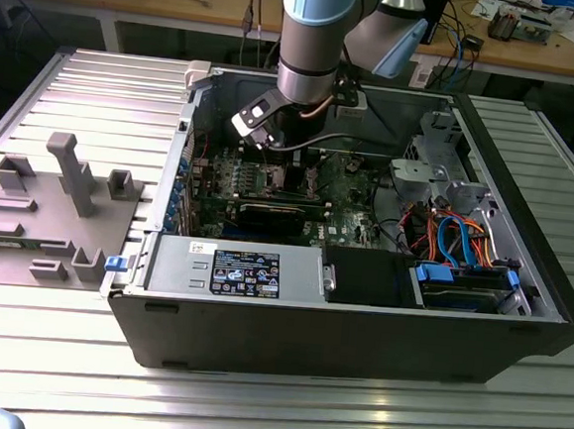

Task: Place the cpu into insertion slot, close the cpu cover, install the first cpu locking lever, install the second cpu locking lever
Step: 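Place the cpu into insertion slot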

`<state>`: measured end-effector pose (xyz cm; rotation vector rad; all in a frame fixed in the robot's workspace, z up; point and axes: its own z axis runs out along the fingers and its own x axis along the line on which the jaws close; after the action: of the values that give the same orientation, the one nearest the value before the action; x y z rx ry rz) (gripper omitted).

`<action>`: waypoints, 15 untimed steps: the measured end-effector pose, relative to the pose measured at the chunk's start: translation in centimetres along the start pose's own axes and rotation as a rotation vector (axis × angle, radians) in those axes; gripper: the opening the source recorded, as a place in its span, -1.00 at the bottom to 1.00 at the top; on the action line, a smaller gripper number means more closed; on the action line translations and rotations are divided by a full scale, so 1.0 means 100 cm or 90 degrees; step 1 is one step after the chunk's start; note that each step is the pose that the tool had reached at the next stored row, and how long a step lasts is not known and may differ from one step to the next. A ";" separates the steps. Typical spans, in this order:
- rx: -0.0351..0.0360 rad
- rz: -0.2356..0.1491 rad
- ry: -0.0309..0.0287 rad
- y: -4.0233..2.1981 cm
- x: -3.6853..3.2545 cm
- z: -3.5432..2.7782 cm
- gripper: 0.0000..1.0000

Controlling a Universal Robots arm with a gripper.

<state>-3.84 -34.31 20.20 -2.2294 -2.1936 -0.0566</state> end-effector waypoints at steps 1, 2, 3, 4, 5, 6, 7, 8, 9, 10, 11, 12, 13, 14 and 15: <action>0.0009 0.000 -0.0001 0.0018 -0.0002 0.0000 0.08; 0.0013 0.000 0.0000 0.0028 -0.0002 0.0001 0.08; 0.0016 0.000 0.0003 0.0034 -0.0003 0.0003 0.08; 0.0016 0.000 0.0022 0.0033 -0.0002 0.0006 0.08; 0.0016 -0.001 0.0034 0.0034 -0.0002 0.0008 0.08; 0.0018 -0.005 0.0043 0.0034 -0.0002 0.0009 0.08; 0.0020 -0.009 0.0057 0.0033 -0.0003 0.0010 0.08; 0.0020 -0.009 0.0071 0.0033 -0.0003 0.0012 0.08; 0.0021 -0.009 0.0085 0.0031 -0.0001 0.0017 0.08; 0.0021 -0.009 0.0092 0.0031 0.0000 0.0020 0.08; 0.0021 -0.009 0.0096 0.0030 0.0001 0.0024 0.08; 0.0021 -0.009 0.0097 0.0030 0.0001 0.0026 0.08; 0.0022 -0.009 0.0099 0.0029 0.0003 0.0033 0.08; 0.0022 -0.009 0.0101 0.0029 0.0004 0.0036 0.08; 0.0021 -0.009 0.0105 0.0029 0.0003 0.0039 0.08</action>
<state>-3.54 -34.26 19.82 -2.2040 -2.1994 -0.0712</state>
